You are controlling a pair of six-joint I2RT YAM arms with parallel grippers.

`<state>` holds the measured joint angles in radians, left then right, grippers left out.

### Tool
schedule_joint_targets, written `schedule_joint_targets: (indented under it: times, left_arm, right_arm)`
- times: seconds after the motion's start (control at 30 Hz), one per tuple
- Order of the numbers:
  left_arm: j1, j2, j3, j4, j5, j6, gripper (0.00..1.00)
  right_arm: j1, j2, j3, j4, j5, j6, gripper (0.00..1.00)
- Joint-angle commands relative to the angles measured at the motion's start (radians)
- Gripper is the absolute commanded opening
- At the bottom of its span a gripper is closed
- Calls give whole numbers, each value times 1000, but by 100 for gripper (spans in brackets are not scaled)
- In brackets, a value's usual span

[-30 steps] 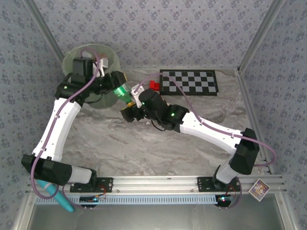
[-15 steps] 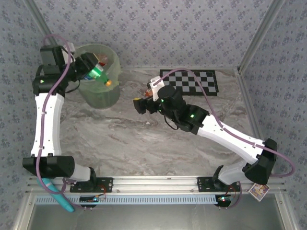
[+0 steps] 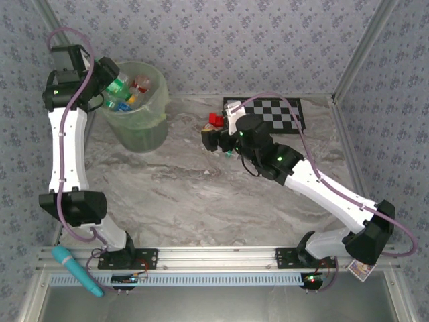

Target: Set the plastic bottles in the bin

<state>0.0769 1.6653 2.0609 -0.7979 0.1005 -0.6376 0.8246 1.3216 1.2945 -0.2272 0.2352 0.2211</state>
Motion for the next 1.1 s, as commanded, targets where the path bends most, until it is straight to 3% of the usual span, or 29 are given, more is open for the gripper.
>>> schedule_joint_targets:
  times: [0.0, 0.23, 0.4, 0.7, 1.07]
  left_arm:
    - [6, 34, 4, -4, -31, -114, 60]
    - [20, 72, -19, -14, -59, -199, 64]
    - [27, 99, 47, -104, -108, -182, 100]
    - [33, 118, 211, -264, -253, -80, 100]
    - [6, 101, 216, -233, -65, -40, 100]
  right_arm:
    - [-17, -30, -6, 16, -29, 11, 99]
    - [-53, -55, -32, 19, -40, 12, 100]
    - [-65, -58, -29, 16, -45, 12, 100]
    - [-68, -50, -24, 20, -68, 25, 100]
    - [-63, -32, -32, -25, -48, 66, 100]
